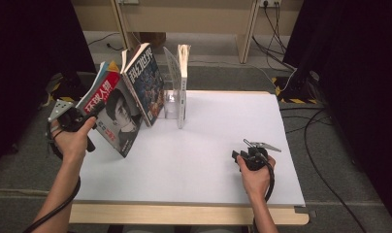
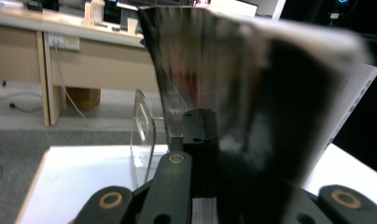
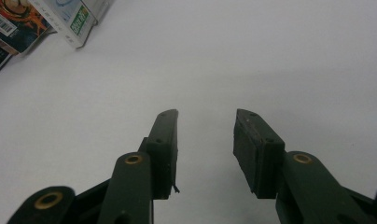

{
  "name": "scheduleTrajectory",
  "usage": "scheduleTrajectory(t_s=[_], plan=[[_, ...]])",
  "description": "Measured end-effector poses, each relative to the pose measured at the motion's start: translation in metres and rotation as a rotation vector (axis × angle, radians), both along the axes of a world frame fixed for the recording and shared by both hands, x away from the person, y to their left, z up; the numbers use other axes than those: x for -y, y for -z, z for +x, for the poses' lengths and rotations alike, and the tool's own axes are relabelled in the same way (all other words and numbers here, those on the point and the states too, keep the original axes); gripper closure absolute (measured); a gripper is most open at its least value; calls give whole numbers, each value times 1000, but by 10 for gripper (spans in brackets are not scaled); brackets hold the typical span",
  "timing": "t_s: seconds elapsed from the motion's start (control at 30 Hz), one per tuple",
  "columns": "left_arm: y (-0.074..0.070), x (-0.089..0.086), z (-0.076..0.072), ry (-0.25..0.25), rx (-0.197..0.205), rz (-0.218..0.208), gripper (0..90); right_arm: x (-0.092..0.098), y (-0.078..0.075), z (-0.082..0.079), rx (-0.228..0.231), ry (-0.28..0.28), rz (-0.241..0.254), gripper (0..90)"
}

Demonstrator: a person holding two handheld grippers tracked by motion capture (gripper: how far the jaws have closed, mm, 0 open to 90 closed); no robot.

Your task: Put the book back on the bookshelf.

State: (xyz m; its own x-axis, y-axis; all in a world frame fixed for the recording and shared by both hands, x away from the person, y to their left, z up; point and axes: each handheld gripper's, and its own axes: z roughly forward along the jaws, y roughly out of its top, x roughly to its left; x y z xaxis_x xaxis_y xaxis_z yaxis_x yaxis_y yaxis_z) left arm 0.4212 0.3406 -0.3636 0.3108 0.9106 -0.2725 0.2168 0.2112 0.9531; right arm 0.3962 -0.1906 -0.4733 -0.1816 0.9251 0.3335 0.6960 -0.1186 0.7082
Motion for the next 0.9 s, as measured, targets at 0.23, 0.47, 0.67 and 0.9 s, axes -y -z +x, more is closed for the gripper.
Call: scheduleTrajectory(t_s=[0.23, 0.47, 0.67, 0.9], plan=[[-2, 5, -1, -9, 2, 35, 857, 2, 0, 0, 8, -6, -7, 603], [-4, 7, 1, -14, 18, 39, 862, 1, 0, -1, 7, -1, -4, 604], [-14, 8, 10, -25, 72, 60, 863, 3, 1, 1, 17, -8, -13, 604], [-25, 15, 27, -11, 134, 58, 863, 3, -1, 0, 11, -4, -5, 603]])
